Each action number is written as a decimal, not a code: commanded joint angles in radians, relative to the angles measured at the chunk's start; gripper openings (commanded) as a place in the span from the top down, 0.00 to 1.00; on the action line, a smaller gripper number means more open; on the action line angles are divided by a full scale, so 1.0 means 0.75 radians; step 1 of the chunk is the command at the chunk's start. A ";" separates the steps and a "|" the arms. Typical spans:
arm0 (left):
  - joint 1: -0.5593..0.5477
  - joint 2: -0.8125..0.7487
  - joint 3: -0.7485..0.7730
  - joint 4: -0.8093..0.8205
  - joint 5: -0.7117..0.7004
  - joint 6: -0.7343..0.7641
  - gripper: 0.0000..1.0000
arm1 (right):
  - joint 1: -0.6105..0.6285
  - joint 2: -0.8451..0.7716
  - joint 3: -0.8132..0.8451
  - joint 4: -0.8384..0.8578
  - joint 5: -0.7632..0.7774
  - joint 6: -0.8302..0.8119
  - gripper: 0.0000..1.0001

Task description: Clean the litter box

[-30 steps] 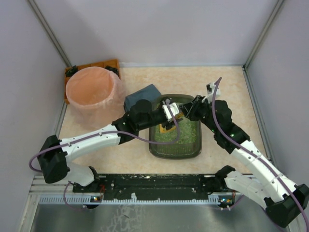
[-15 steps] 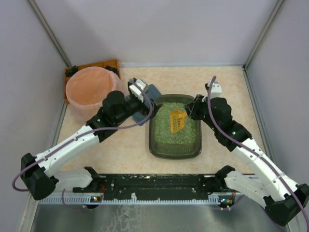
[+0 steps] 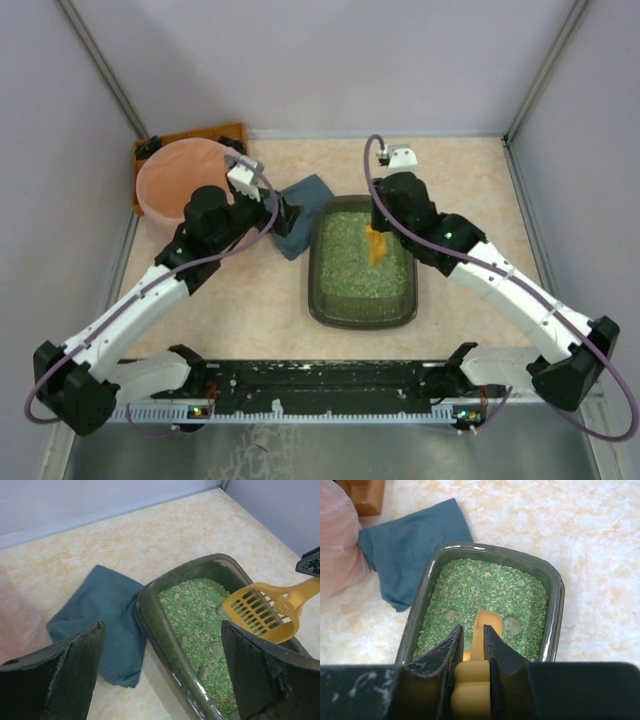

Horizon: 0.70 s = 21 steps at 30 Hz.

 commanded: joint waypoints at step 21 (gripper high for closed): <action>0.002 -0.553 -0.305 0.266 -0.747 0.197 0.00 | 0.226 0.517 0.386 -0.221 0.658 -0.176 1.00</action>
